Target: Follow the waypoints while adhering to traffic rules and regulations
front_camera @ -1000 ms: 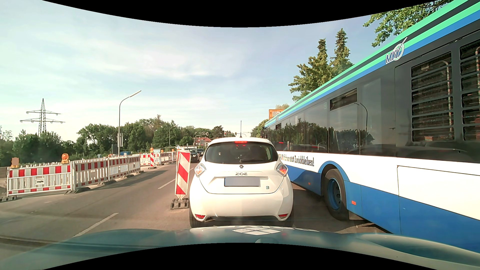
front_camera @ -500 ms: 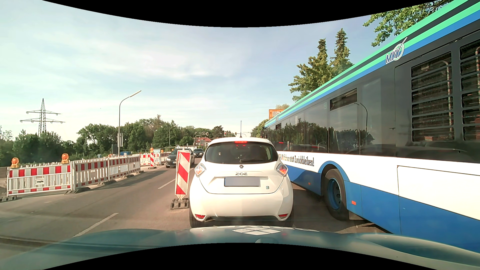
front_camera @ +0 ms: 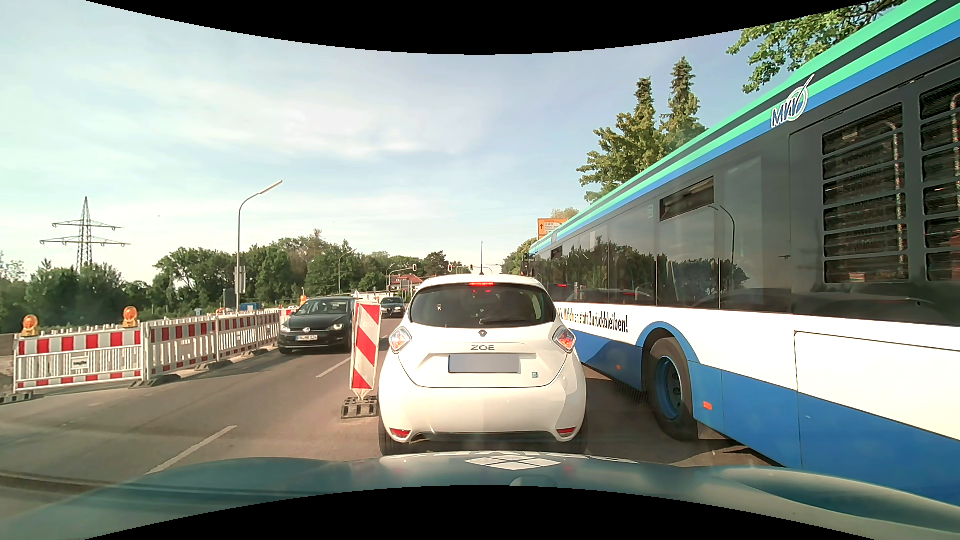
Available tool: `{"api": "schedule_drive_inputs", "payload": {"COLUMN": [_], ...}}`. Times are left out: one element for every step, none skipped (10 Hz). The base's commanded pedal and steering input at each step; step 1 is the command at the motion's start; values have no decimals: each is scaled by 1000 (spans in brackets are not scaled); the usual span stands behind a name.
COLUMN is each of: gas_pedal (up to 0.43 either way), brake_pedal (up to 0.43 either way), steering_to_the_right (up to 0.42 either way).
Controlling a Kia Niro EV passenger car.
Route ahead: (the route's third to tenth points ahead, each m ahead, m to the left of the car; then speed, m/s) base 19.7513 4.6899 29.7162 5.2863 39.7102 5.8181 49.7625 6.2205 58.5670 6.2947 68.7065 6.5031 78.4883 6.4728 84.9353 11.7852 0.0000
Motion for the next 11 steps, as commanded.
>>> {"api": "schedule_drive_inputs", "payload": {"gas_pedal": [0, 0, 0, 0, 0, 0, 0, 0, 0, 0, 0], "brake_pedal": [262, 262, 262, 262, 262, 262, 262, 262, 262, 268, 262], "steering_to_the_right": [-15, -15, -15, -15, -15, -15, -15, -15, -15, -15, -15]}}
